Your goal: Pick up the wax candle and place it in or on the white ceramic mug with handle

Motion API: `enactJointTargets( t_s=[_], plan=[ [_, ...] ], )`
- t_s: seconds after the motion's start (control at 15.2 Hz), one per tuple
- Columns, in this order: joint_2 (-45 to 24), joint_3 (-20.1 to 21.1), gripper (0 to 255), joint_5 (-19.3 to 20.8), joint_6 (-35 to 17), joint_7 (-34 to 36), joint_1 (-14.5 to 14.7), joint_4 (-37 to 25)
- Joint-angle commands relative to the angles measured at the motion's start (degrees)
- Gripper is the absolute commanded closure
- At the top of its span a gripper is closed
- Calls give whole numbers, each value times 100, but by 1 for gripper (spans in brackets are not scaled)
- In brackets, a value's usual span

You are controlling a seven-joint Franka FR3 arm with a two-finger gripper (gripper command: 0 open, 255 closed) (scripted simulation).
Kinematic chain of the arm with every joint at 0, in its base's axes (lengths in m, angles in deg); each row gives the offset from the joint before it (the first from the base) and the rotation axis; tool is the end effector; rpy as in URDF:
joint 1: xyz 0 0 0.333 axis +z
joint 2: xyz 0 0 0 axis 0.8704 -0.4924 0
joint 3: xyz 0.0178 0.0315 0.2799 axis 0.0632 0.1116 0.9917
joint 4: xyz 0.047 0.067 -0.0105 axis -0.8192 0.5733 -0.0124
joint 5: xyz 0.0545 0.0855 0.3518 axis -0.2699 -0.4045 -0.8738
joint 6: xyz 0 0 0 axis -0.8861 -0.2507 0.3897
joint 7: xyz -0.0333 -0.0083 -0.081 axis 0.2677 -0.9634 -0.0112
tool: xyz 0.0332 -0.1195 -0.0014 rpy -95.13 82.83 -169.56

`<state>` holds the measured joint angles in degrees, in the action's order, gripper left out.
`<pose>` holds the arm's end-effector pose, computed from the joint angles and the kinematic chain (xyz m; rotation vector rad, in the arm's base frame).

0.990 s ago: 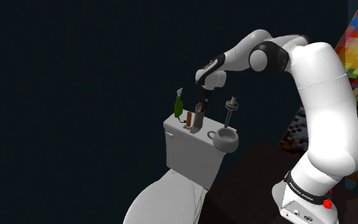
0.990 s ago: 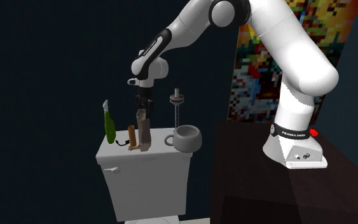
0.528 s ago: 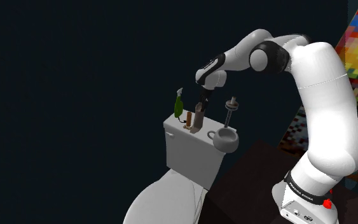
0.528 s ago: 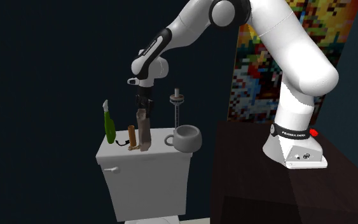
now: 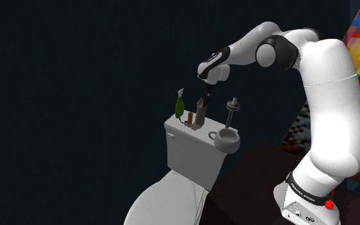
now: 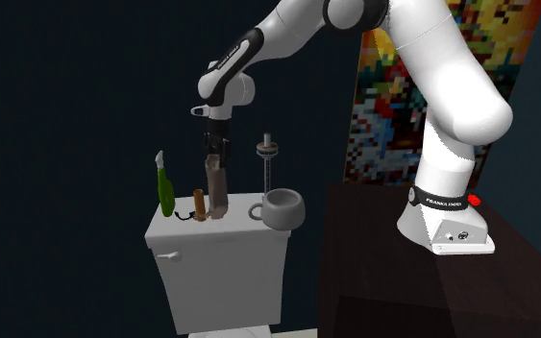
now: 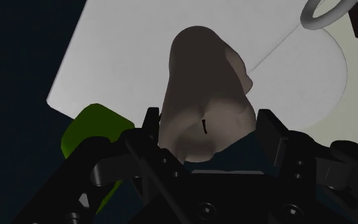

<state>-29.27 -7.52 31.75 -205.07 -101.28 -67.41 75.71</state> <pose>0.6082 -0.1976 0.2066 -2.7500 -1.3482 -0.2163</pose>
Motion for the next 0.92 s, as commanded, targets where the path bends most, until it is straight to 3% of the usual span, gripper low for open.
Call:
enactJointTargets(
  t_s=[0.0, 0.86],
  plan=[
    [86, -27, 255, 36, 94, 28, 9, -14],
    [667, -189, 255, 296, 776, 274, 103, -142]
  ],
)
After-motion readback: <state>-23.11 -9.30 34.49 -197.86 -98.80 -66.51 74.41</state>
